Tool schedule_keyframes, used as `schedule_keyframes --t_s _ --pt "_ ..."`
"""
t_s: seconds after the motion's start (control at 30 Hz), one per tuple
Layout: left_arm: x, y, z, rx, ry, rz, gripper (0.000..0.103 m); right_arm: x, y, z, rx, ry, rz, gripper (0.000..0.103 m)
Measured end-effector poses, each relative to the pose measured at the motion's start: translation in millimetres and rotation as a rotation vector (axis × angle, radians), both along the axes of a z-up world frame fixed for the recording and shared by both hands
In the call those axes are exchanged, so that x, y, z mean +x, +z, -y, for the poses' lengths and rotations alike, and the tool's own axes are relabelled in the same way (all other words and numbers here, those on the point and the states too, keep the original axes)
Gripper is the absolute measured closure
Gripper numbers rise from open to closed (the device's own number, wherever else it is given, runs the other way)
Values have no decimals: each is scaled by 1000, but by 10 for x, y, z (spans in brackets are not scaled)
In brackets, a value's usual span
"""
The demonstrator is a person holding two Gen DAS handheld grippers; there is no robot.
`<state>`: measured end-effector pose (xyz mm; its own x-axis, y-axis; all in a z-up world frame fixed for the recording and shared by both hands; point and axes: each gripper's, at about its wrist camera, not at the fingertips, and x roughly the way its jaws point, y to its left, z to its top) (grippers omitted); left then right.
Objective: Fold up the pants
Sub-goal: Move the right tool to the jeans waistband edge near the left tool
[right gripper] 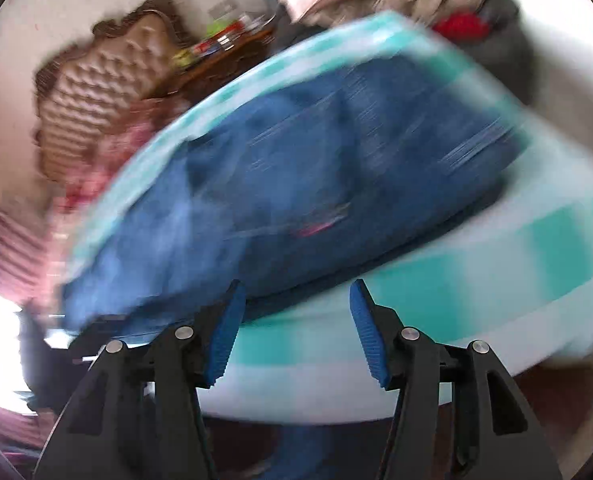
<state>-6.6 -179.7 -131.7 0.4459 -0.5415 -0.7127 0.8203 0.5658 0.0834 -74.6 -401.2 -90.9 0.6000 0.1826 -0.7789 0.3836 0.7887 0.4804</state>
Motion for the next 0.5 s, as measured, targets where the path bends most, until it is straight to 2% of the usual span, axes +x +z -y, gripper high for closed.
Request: schedule_keyframes --t_s 0.1,0.17,0.3,0.33,0.37,0.4,0.5 --pt "7 13 -89 -19 -8 1 94 121 -84 -129 78 18 20 50" --pt "-14 36 -112 -30 -14 7 98 212 -160 -141 138 11 16 50" --pt "-65 77 -178 -40 -24 28 101 288 -188 -181 157 -18 14 50" --pt "-93 82 -184 -36 -27 35 101 297 -176 -191 153 -18 18 53" --pt "-101 73 -182 -31 -30 36 102 321 -172 -203 131 -19 11 74" --pt "-103 58 -180 -29 -31 34 102 301 -193 -246 108 -22 -7 88" --pt "-104 38 -185 -38 -24 10 98 299 -256 -226 87 -7 -44 94"
